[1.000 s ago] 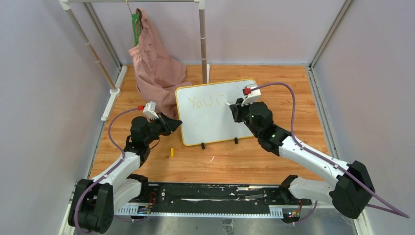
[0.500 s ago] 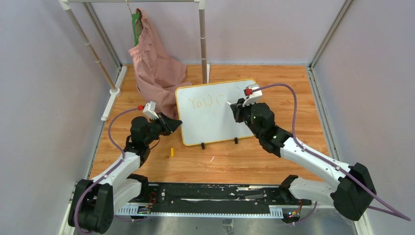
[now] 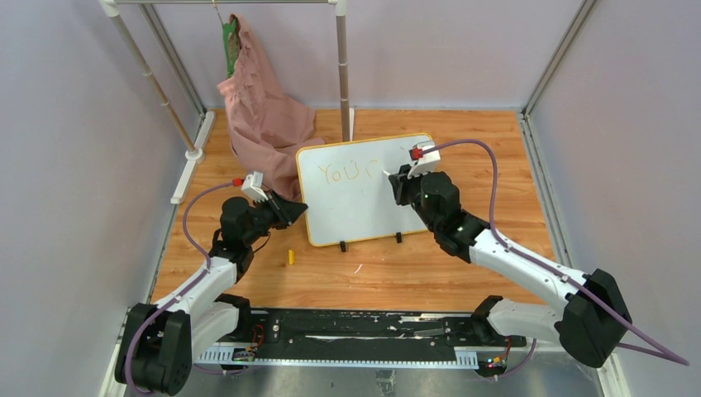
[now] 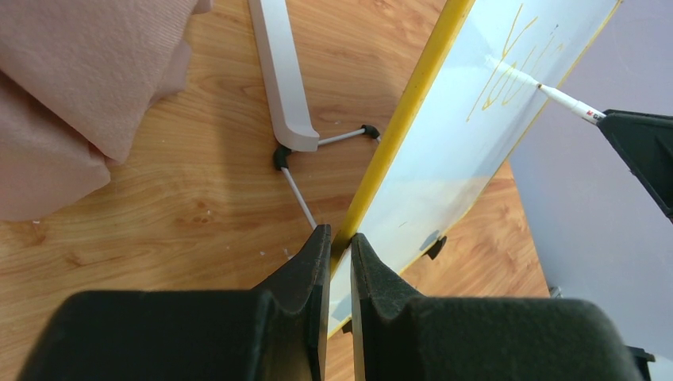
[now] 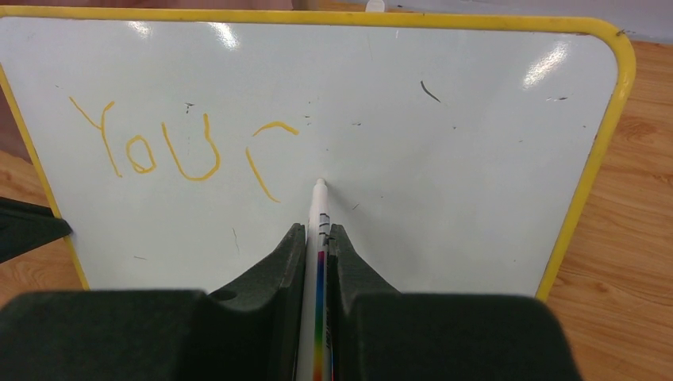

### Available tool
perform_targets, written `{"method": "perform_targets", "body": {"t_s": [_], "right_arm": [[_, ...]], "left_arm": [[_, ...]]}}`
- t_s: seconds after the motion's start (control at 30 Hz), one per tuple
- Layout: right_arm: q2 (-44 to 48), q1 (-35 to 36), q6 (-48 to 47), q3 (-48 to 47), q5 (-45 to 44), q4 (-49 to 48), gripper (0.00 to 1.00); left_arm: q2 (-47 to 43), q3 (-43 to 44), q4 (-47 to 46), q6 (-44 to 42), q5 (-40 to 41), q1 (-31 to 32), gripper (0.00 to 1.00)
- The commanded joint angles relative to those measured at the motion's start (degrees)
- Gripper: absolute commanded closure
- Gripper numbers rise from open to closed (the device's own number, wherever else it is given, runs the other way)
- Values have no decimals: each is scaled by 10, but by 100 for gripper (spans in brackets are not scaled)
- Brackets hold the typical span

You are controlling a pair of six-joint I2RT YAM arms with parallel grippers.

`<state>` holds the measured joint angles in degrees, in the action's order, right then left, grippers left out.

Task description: Write a sentence on the whiteboard

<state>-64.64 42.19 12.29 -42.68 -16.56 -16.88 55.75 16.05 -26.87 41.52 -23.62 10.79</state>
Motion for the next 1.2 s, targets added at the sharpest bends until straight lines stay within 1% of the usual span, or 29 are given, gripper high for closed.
{"method": "perform_targets", "body": {"t_s": [0.0,0.4,0.63,1.17], "right_arm": [[-11,-6,-10,-26,-2,-23,100],[-20,1,-13,-32,32,-10,100],[-23,4,-15,-31,44,17,100],[-1,1,-20,-26,-4,61,100]], "left_arm": [[-10,-1,-16,-1,-2,4,100],[-11,-1,-16,-1,-2,5,100],[-13,-2,-16,-1,-1,5,100],[-13,-1,-16,-1,-1,5,100]]}}
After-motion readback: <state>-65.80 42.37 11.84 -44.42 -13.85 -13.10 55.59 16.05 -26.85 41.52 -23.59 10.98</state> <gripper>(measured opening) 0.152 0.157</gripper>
